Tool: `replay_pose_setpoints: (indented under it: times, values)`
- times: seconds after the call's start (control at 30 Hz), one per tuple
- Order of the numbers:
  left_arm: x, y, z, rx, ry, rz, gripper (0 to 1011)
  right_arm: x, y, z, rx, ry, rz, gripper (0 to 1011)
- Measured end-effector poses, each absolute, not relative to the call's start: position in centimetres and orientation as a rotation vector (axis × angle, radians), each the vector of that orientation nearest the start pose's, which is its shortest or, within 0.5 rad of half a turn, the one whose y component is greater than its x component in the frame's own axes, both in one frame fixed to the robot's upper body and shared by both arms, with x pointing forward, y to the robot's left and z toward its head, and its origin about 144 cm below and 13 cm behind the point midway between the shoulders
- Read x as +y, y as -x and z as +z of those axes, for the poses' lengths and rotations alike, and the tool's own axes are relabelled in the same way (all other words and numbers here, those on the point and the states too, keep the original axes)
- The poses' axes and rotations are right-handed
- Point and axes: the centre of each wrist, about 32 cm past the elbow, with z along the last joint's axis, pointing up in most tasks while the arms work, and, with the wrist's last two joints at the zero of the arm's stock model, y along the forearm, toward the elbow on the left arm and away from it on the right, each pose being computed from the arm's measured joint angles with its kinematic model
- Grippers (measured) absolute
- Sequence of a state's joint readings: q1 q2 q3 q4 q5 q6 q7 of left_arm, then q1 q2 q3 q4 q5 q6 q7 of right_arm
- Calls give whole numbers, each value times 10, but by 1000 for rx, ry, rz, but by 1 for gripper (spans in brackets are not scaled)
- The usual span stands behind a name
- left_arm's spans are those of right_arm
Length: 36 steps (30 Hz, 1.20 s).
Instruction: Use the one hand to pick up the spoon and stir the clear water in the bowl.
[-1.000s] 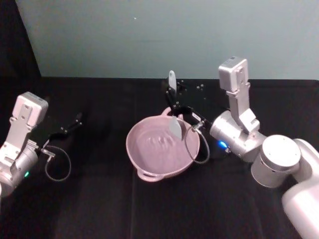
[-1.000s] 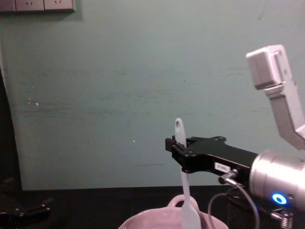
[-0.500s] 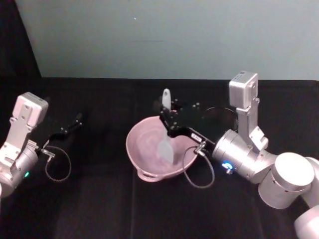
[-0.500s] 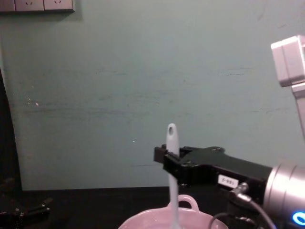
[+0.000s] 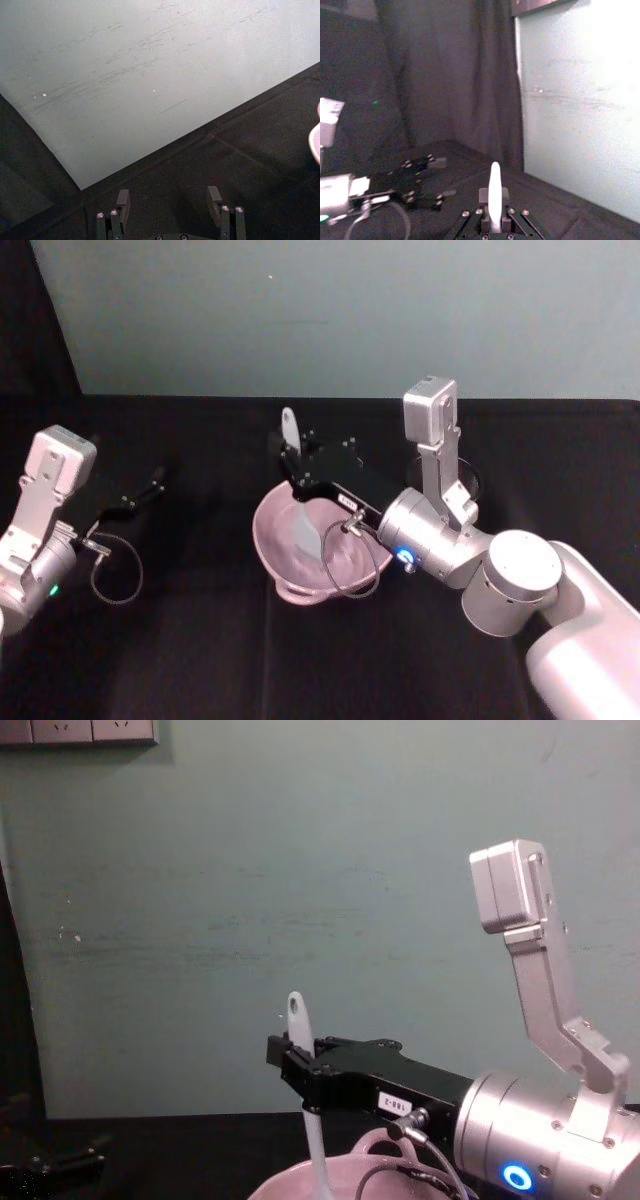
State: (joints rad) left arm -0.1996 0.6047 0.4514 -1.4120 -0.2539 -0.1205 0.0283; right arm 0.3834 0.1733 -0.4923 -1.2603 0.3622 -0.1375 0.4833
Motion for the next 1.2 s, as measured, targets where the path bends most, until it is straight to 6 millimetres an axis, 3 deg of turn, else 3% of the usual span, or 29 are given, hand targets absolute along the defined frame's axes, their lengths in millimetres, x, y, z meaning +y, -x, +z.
replay_pose_setpoints:
  times: [0.2, 0.43, 0.8, 1.2]
  values:
    - [310, -489, 1140, -285, -304, 1248, 1011, -151, -555, 1156, -71, -120, -754, 117]
    - [310, -489, 1140, -285, -305, 1248, 1011, -165, -565, 1154, -113, -128, -846, 117]
    - [310, -489, 1140, -285, -305, 1248, 1011, -191, -542, 1161, -135, -127, -829, 117]
    - [310, -489, 1140, -285, -304, 1248, 1011, -194, -527, 1173, -10, -155, -724, 116]
